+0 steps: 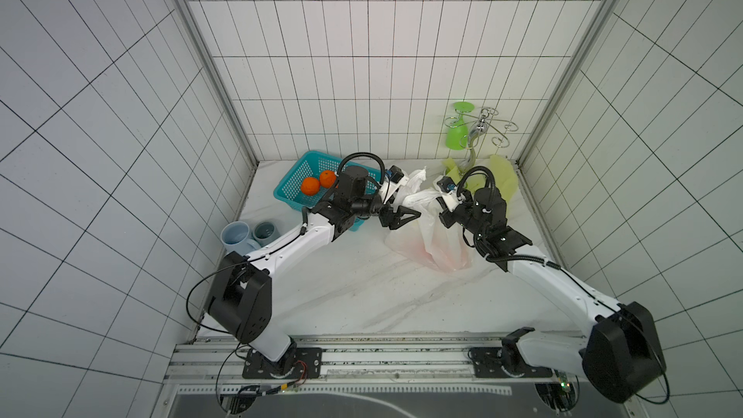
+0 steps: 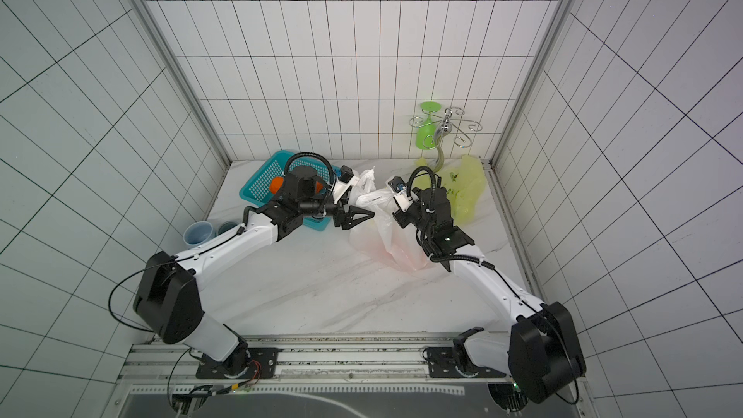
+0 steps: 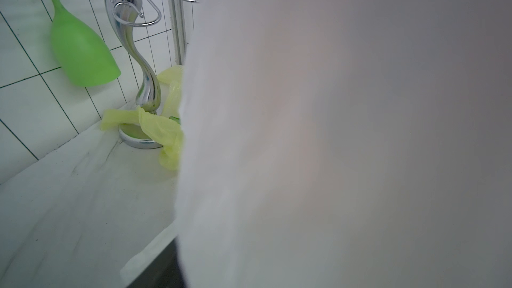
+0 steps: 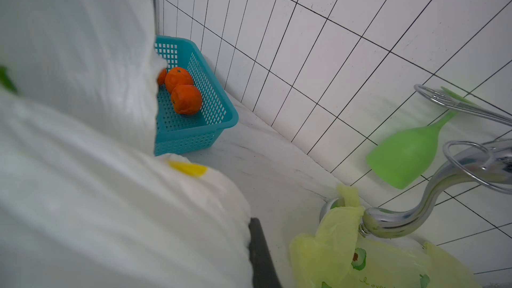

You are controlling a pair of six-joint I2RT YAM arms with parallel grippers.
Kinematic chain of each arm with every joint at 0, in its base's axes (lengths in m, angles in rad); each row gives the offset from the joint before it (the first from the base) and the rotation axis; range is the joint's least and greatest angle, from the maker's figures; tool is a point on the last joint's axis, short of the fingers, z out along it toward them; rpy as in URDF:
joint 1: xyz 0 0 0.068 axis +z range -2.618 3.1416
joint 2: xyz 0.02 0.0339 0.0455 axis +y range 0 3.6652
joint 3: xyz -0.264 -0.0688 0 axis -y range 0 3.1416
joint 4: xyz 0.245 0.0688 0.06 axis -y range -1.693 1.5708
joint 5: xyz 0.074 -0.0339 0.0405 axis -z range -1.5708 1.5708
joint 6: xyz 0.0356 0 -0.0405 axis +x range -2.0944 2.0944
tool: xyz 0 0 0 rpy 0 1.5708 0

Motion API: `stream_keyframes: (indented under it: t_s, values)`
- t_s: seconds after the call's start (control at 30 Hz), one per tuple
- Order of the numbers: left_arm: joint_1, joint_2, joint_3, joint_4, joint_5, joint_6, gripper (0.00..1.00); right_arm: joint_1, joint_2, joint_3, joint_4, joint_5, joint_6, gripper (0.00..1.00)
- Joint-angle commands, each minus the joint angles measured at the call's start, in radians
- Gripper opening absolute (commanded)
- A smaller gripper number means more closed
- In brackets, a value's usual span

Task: Place the oranges into plastic bags & tie knots
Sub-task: Tie the plastic bag at the center of the board.

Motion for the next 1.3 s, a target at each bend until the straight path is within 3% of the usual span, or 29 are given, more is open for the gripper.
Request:
stream_keyframes:
  t_s: [0.0,0.13,0.23,0.4,0.67,0.83,1.13,1.27]
  values:
    - [0.046,-0.041,0.015,-0.070,0.030,0.088,0.80,-0.011,-0.025,0.025,0.004,-0.055,0.020,0.00]
    - [0.094,-0.047,-0.005,-0.089,0.051,0.145,0.76,-0.011,-0.025,0.030,-0.006,-0.081,0.017,0.00]
    - [0.103,-0.045,-0.017,-0.081,0.060,0.161,0.63,-0.012,-0.023,0.035,-0.014,-0.097,0.016,0.00]
    - [0.098,-0.039,-0.079,0.100,0.053,0.015,0.34,-0.013,-0.025,0.032,-0.025,-0.118,-0.026,0.00]
    - [0.007,0.023,-0.055,0.202,-0.035,-0.086,0.19,-0.010,-0.014,0.028,-0.042,-0.073,-0.099,0.00]
    - [0.006,0.044,-0.036,0.197,-0.006,-0.095,0.22,-0.011,-0.009,0.019,-0.046,-0.007,-0.114,0.00]
    - [0.004,0.000,-0.055,0.096,-0.014,0.069,0.54,-0.011,-0.008,0.023,-0.053,-0.019,-0.098,0.00]
    - [0.000,-0.031,-0.079,0.073,-0.026,0.138,0.62,-0.011,-0.006,0.025,-0.055,-0.018,-0.092,0.00]
